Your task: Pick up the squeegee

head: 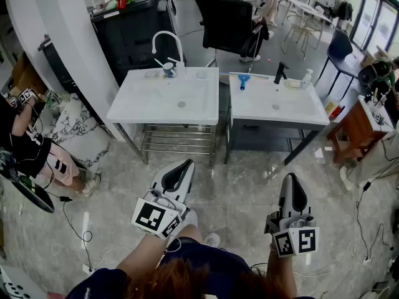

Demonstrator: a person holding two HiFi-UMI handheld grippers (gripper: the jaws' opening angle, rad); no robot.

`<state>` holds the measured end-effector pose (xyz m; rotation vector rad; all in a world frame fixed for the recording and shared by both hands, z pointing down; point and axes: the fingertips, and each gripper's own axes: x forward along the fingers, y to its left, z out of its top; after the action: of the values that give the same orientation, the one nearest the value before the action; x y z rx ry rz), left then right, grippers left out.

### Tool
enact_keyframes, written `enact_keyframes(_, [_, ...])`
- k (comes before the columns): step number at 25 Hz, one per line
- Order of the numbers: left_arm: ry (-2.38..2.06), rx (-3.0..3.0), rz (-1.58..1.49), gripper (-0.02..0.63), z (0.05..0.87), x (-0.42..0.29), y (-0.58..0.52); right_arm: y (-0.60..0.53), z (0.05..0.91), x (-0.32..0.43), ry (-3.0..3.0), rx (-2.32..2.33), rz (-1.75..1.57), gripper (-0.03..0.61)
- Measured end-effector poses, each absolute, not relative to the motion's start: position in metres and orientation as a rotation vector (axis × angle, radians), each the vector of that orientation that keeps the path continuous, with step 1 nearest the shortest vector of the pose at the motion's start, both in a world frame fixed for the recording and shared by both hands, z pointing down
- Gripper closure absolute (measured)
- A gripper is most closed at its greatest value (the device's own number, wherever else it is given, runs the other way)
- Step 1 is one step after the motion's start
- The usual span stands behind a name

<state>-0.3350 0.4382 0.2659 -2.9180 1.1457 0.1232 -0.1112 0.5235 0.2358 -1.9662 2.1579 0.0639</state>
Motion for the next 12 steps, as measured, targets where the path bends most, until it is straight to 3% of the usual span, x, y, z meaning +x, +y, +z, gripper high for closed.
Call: enact_keyframes(12, [1.174,-2.894,0.121,0.591,0.264,-0.325,0.426,0.51,0.242,-0.094,2.157,-1.973,-0.006,0.563])
